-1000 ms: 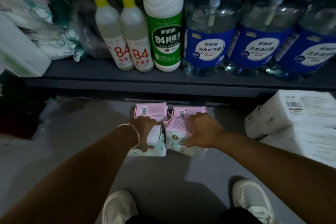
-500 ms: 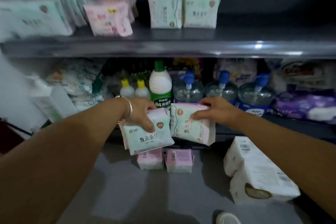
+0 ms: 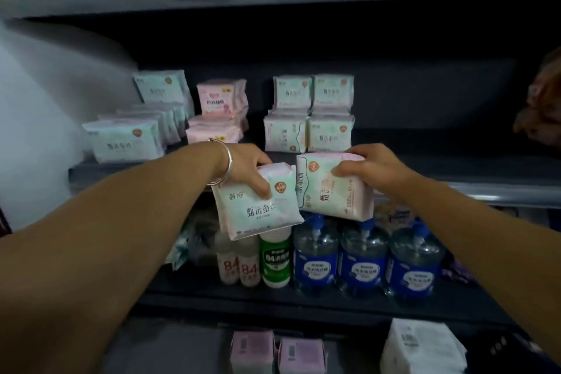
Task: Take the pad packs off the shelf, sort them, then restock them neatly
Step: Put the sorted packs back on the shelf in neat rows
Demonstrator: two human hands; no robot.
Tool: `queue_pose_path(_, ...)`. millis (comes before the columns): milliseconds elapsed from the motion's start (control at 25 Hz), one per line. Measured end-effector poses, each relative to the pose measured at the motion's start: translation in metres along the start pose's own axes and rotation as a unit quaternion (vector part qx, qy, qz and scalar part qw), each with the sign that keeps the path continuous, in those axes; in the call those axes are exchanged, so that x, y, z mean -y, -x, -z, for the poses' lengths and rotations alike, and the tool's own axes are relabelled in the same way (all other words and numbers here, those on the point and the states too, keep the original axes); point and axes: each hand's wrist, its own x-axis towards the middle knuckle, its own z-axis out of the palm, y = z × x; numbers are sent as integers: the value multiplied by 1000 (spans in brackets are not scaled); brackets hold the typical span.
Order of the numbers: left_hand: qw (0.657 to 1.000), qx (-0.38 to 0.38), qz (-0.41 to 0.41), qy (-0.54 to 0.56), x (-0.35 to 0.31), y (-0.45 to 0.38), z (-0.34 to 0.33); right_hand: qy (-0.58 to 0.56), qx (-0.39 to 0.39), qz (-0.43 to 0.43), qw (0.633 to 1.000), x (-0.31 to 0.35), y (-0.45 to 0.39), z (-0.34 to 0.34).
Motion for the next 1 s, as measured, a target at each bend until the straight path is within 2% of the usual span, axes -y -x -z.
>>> queue_pose_path(320, 998, -60, -28, -2, -11, -31, 57, -62, -36, 35, 997, 27, -42, 32)
queue_pose_path(520, 992, -104, -64, -35, -19, -59, 86, -41, -63, 52, 996, 31, -72, 52)
queue_pose_path(760, 982, -161, -84, -43, -32, -110, 121, -12, -45, 64, 997, 27, -105, 61)
queue_pose_path(1000, 970, -205, -82, -103, -40, -174, 146, -18, -11, 77, 997, 19, -140, 57)
